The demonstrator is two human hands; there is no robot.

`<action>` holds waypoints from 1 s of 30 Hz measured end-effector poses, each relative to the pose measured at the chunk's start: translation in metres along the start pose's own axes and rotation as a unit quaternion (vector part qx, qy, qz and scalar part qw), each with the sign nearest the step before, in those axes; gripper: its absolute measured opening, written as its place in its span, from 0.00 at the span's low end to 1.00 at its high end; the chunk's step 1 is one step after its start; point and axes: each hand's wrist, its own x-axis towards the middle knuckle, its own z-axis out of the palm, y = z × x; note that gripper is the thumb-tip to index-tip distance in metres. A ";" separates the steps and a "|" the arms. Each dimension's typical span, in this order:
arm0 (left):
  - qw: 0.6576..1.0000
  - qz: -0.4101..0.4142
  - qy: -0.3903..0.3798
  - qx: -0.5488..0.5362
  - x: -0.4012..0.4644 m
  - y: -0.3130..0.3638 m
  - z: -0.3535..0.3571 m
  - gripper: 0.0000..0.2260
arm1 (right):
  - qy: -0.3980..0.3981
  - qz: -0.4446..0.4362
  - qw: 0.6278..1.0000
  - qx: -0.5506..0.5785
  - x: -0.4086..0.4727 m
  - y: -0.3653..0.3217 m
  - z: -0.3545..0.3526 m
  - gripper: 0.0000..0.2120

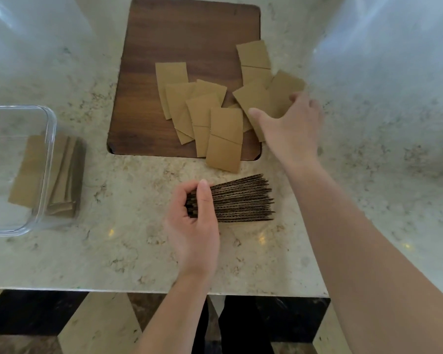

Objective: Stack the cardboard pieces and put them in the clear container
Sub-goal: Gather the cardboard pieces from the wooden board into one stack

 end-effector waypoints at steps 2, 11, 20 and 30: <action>1.000 0.002 -0.005 0.002 0.000 0.001 -0.001 0.07 | -0.002 -0.017 0.998 -0.068 0.003 -0.008 0.007 0.42; 1.000 -0.021 -0.013 0.001 -0.001 -0.003 -0.003 0.08 | -0.144 0.154 0.940 0.270 -0.015 -0.017 -0.014 0.23; 0.999 -0.045 -0.009 -0.019 -0.004 -0.002 -0.002 0.08 | -0.202 -0.006 0.976 -0.077 -0.034 -0.068 0.026 0.41; 0.999 -0.032 -0.019 -0.034 -0.003 -0.005 -0.004 0.09 | -0.271 -0.075 0.960 0.007 -0.026 -0.058 0.006 0.15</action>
